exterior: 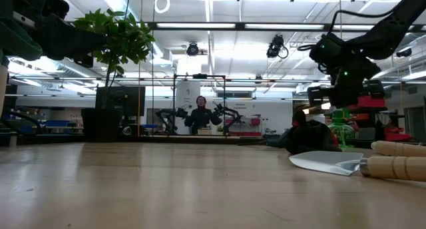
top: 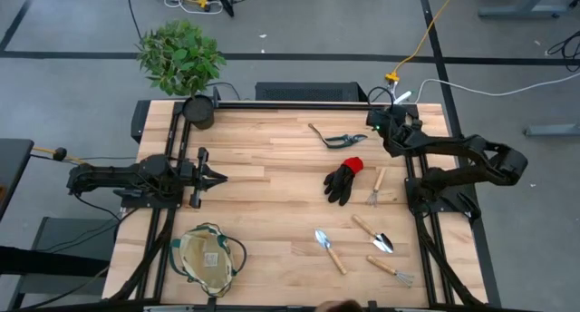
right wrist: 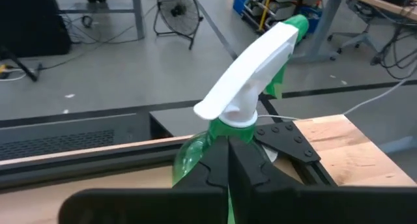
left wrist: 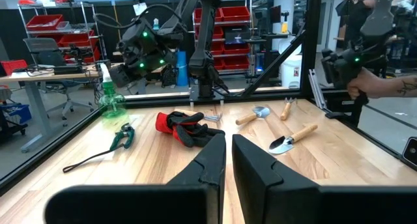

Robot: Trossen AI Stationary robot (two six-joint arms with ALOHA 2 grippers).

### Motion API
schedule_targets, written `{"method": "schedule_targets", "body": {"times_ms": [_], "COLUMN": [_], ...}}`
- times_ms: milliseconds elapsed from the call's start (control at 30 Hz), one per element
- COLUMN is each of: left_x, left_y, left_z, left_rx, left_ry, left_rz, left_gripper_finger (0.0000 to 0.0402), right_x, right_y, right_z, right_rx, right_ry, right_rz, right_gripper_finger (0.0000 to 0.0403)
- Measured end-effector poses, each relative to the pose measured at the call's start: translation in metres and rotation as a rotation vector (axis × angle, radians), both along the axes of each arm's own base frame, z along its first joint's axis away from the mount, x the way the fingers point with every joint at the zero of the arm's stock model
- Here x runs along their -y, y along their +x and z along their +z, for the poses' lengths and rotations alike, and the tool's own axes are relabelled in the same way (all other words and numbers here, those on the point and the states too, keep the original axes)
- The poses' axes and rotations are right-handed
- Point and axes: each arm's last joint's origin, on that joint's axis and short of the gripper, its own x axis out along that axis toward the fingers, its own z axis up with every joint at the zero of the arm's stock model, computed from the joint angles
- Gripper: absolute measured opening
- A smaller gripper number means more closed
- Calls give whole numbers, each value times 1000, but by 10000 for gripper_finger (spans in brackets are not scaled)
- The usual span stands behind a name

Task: Pick & Place Garden tools in Gardening bag
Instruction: Put the spray bottle into the gardening bag

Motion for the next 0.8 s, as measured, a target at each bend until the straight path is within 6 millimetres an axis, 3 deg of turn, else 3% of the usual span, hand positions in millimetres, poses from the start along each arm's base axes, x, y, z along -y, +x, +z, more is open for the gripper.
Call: {"method": "schedule_targets", "body": {"times_ms": [467,800], "left_x": [0,0], "left_y": [0,0], "left_z": [0,0], "left_rx": [-1,0], "left_ry": [0,0], "left_rz": [0,0], "left_gripper_finger": [32,32], "right_x": [-38,-39], "right_y": [13,34], "right_z": [27,78], "right_rx": [187,158], "right_ry": [9,-63], "right_rz": [230,342], "right_gripper_finger": [0,0]}}
